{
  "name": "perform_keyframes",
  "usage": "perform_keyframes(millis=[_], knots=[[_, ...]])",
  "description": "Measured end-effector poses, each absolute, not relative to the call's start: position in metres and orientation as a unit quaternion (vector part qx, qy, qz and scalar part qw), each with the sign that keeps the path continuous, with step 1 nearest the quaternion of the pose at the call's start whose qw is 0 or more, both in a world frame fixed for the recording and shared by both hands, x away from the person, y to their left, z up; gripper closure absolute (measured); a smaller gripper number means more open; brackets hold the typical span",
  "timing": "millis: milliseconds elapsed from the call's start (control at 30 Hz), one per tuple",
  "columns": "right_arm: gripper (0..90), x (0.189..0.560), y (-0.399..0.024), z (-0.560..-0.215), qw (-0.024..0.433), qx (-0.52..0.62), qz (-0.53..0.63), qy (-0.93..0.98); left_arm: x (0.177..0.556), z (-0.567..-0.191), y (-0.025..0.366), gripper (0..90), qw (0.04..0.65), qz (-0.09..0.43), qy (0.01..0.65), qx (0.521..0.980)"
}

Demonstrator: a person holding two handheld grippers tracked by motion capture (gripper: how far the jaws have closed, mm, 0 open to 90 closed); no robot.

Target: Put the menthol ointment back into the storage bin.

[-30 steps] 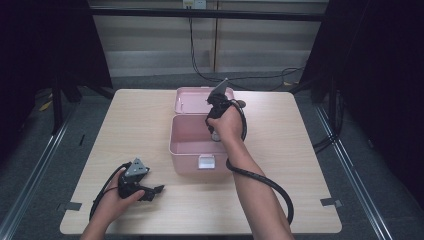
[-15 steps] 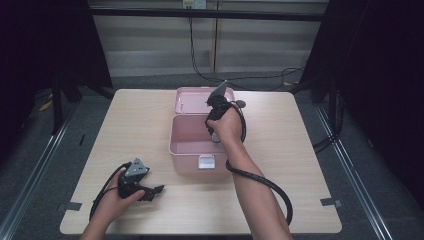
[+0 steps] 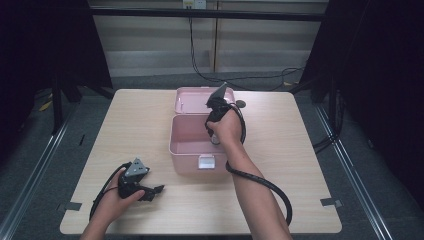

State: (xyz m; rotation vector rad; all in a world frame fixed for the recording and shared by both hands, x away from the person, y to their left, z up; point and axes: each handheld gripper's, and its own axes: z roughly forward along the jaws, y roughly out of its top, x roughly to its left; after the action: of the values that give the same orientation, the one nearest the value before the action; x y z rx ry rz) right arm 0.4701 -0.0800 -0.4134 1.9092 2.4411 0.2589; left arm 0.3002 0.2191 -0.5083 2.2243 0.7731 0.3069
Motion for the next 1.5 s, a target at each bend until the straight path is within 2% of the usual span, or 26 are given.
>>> perform_keyframes(millis=[1500], knots=[[48.6,0.4678,-0.0862,-0.4167,0.015,0.613,0.082,0.786,0.3003,-0.5082,0.2192,12.9,0.374,0.120,0.302,0.869]])
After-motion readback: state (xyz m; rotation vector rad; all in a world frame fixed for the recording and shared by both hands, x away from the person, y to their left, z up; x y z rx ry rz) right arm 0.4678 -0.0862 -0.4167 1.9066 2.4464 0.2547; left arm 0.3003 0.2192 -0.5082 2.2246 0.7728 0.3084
